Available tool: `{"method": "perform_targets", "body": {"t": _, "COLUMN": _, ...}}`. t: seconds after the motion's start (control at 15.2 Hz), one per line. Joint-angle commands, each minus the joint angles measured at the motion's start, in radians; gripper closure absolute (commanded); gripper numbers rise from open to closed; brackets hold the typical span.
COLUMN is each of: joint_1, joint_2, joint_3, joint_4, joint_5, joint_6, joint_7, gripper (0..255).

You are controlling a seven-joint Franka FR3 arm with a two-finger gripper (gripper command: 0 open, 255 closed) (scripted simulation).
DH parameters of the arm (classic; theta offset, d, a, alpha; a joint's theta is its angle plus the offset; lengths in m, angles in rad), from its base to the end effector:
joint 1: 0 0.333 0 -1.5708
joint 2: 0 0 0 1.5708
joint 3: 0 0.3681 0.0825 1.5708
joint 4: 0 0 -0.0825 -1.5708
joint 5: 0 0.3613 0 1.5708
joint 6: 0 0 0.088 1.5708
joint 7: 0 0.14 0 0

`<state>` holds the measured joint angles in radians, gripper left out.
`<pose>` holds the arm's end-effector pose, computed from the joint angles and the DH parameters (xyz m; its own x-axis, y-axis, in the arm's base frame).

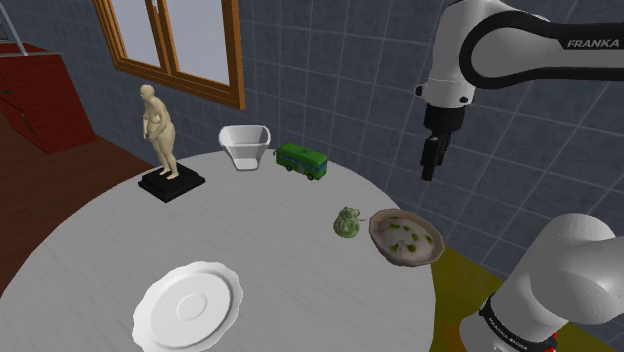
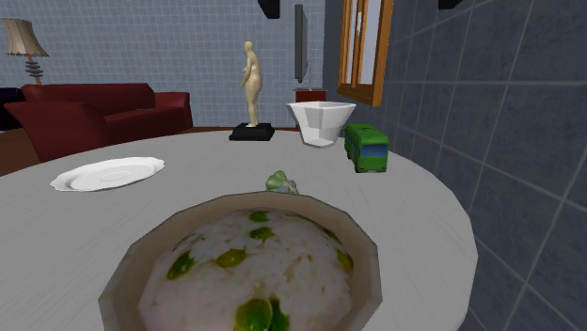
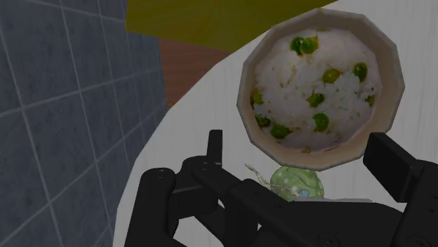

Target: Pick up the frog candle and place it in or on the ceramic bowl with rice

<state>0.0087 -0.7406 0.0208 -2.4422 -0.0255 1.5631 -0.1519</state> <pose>0.2493 0.0054 0.5443 0.9746 0.1726 -0.1425 0.1769 -0.9841 0.0179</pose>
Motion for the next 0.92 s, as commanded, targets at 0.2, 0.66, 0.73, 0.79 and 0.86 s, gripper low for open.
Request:
{"method": "perform_targets", "body": {"t": 0.2, "joint_1": 0.012, "joint_2": 0.073, "joint_3": 0.03, "joint_4": -0.017, "joint_5": 0.023, "joint_6": 0.101, "joint_7": 0.038, "gripper": 0}}
{"method": "perform_targets", "body": {"t": 0.66, "joint_1": 0.035, "joint_2": 0.283, "joint_3": 0.098, "joint_4": -0.006, "joint_5": 0.055, "joint_6": 0.326, "joint_7": 0.124, "gripper": 0}}
{"method": "perform_targets", "body": {"t": 0.73, "joint_1": 0.037, "joint_2": 0.317, "joint_3": 0.108, "joint_4": 0.002, "joint_5": 0.057, "joint_6": 0.356, "joint_7": 0.137, "gripper": 0}}
{"method": "perform_targets", "body": {"t": 0.79, "joint_1": 0.039, "joint_2": 0.351, "joint_3": 0.117, "joint_4": 0.011, "joint_5": 0.058, "joint_6": 0.385, "joint_7": 0.149, "gripper": 0}}
{"method": "perform_targets", "body": {"t": 0.86, "joint_1": 0.041, "joint_2": 0.386, "joint_3": 0.126, "joint_4": 0.021, "joint_5": 0.057, "joint_6": 0.414, "joint_7": 0.162, "gripper": 0}}
